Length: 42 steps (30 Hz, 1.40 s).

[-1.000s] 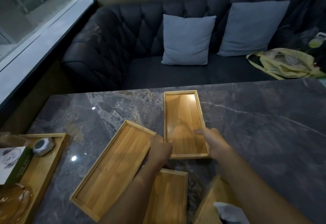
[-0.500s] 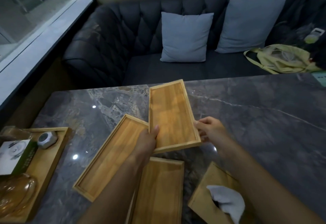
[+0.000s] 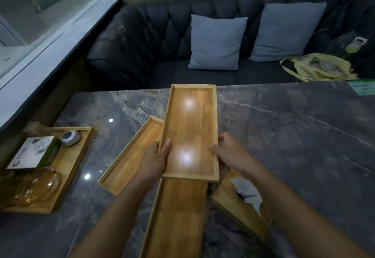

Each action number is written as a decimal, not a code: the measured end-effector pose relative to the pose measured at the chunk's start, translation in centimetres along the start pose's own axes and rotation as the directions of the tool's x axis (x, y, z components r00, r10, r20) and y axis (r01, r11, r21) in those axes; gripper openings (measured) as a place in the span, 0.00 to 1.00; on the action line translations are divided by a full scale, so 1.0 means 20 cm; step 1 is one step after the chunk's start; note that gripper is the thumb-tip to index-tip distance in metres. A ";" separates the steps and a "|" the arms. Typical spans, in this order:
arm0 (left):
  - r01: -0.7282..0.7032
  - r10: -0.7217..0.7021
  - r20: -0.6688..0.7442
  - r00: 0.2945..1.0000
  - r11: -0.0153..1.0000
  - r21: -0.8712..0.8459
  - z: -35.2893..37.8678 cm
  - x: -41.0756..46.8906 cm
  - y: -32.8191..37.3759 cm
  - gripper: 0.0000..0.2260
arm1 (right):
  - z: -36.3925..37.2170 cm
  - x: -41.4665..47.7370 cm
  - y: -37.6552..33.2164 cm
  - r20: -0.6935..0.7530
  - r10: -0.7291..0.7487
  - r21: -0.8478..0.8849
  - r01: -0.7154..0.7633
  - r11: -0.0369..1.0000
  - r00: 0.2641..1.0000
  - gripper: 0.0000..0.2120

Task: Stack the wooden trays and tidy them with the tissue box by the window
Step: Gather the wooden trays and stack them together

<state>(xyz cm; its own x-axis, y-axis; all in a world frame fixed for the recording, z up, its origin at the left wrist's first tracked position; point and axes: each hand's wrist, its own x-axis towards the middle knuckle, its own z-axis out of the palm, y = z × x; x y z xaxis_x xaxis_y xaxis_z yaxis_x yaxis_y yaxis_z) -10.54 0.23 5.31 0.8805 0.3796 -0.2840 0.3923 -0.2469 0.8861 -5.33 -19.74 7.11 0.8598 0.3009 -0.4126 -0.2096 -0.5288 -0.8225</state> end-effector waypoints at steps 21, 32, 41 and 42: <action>-0.011 0.012 -0.002 1.000 0.955 0.297 -0.20 -0.53 -0.51 0.17 | 0.52 -0.44 0.27 0.148 0.189 -0.150 -0.166 0.975 0.971 0.20; -0.029 0.033 -0.014 0.999 0.971 0.237 -0.15 -0.63 -0.68 0.10 | 0.62 -0.57 0.38 0.086 0.209 -0.207 -0.187 0.960 0.974 0.21; 0.074 -0.063 -0.043 0.997 0.930 0.359 -0.13 -0.66 -0.70 0.15 | 0.70 -0.62 0.41 0.020 0.207 -0.304 -0.191 0.933 0.978 0.20; 0.076 -0.065 -0.041 0.997 0.926 0.371 -0.13 -0.66 -0.70 0.15 | 0.69 -0.62 0.40 0.053 0.229 -0.330 -0.199 0.923 0.972 0.17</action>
<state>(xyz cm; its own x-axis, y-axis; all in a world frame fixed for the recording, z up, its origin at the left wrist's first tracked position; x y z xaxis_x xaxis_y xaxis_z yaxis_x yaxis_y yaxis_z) -28.28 1.04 -2.45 0.8414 0.4314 -0.3255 0.5284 -0.5303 0.6630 -24.05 -16.72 0.14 0.7629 0.2139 -0.6101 -0.2109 -0.8096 -0.5477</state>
